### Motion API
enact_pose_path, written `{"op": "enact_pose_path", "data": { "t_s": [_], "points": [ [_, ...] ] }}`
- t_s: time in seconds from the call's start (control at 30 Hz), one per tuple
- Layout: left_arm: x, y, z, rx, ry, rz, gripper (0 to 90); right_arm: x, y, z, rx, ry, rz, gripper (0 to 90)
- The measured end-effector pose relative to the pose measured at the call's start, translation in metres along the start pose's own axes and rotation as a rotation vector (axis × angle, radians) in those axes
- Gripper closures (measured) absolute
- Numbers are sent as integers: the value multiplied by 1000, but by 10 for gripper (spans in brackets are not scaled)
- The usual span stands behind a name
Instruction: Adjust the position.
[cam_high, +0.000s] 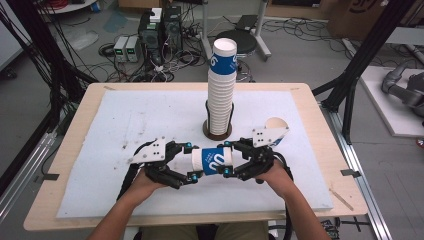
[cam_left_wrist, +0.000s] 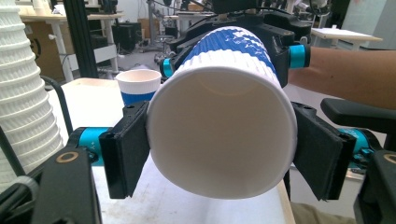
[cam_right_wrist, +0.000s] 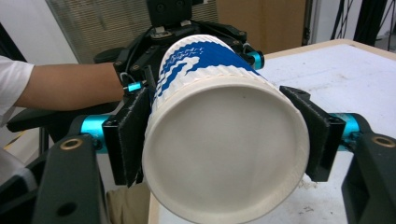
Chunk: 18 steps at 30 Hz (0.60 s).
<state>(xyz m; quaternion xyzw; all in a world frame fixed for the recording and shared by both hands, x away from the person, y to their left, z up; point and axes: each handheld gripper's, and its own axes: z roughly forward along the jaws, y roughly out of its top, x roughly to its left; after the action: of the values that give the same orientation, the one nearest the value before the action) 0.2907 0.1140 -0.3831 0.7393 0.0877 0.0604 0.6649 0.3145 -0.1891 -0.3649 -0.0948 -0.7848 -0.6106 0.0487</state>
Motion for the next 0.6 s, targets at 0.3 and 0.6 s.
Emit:
{"op": "enact_pose_path", "data": {
  "t_s": [0.3,0.6],
  "points": [
    [1,2,-2,31,16,-11,271,2,3,4,10,-30,8,196],
    [2,13,-9,97,23,10,280,3,11,-2,15,-73,-11,195]
  ]
}}
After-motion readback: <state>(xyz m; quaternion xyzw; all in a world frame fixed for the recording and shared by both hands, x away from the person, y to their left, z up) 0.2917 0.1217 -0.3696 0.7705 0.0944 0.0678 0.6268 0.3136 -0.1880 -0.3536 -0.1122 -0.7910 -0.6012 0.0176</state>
